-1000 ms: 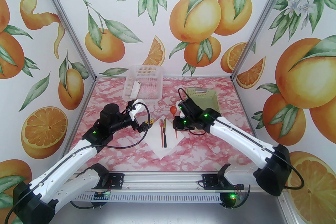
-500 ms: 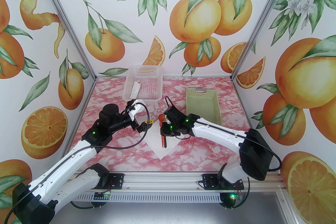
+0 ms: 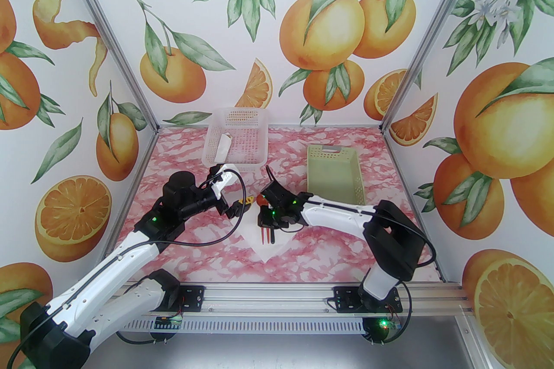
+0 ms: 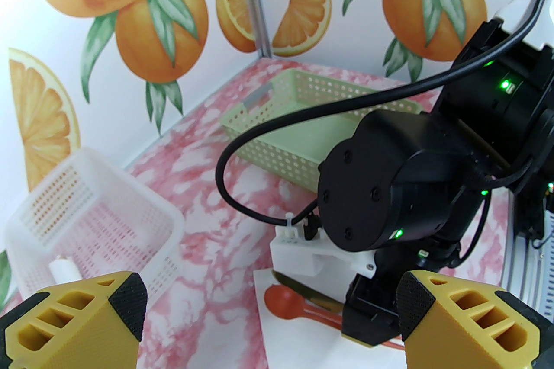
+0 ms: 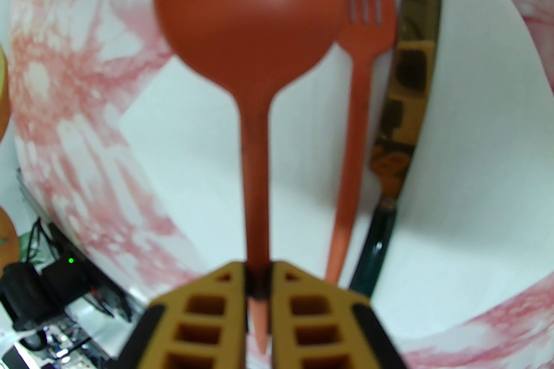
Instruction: Place the utensils on the paper napkin and roll it up
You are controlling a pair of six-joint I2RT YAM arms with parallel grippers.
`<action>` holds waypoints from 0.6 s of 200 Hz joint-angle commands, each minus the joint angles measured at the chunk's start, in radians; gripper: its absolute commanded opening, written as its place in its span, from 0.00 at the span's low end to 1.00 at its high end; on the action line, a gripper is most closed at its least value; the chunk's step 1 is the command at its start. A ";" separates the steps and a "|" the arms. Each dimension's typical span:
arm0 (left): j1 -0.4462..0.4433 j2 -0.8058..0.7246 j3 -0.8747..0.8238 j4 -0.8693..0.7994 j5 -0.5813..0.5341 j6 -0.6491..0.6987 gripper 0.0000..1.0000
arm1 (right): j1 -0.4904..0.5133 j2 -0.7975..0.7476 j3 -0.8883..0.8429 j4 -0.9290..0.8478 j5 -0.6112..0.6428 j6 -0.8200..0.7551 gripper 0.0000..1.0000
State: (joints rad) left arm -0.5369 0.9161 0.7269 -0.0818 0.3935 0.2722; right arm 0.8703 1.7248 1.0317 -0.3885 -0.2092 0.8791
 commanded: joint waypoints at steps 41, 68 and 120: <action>-0.003 -0.015 -0.009 0.020 0.010 0.020 1.00 | 0.011 0.047 0.016 0.014 0.047 0.011 0.14; -0.003 -0.016 -0.010 0.020 0.010 0.019 1.00 | 0.011 0.058 0.024 0.011 0.058 0.009 0.14; -0.003 -0.017 -0.008 0.017 0.010 0.026 1.00 | 0.011 0.081 0.033 0.009 0.071 0.009 0.15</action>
State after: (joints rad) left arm -0.5369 0.9161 0.7269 -0.0818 0.3935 0.2760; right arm 0.8722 1.7809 1.0344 -0.3882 -0.1654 0.8833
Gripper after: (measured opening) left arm 0.999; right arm 0.153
